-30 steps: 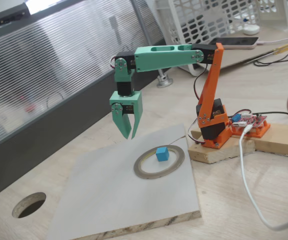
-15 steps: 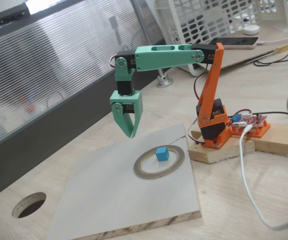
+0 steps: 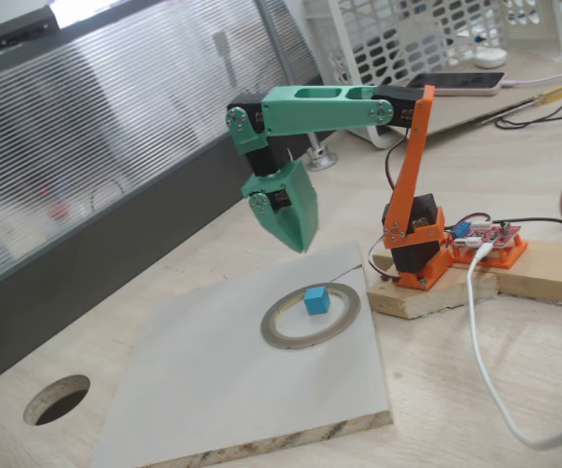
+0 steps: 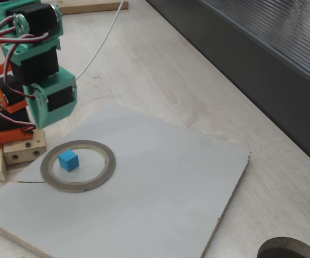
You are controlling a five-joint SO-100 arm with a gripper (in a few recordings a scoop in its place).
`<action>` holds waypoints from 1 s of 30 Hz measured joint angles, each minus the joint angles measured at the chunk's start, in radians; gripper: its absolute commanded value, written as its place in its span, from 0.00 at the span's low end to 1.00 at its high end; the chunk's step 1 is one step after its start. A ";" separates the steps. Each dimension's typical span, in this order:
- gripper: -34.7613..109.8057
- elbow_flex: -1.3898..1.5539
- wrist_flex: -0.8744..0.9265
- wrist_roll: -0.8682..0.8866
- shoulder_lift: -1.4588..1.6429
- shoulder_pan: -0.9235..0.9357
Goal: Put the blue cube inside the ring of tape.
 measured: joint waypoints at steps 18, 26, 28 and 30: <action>0.26 0.046 0.078 0.008 -0.002 0.003; 0.26 0.244 0.077 0.008 0.003 0.003; 0.26 0.253 0.077 0.009 0.012 0.003; 0.26 0.255 0.078 0.009 0.046 0.002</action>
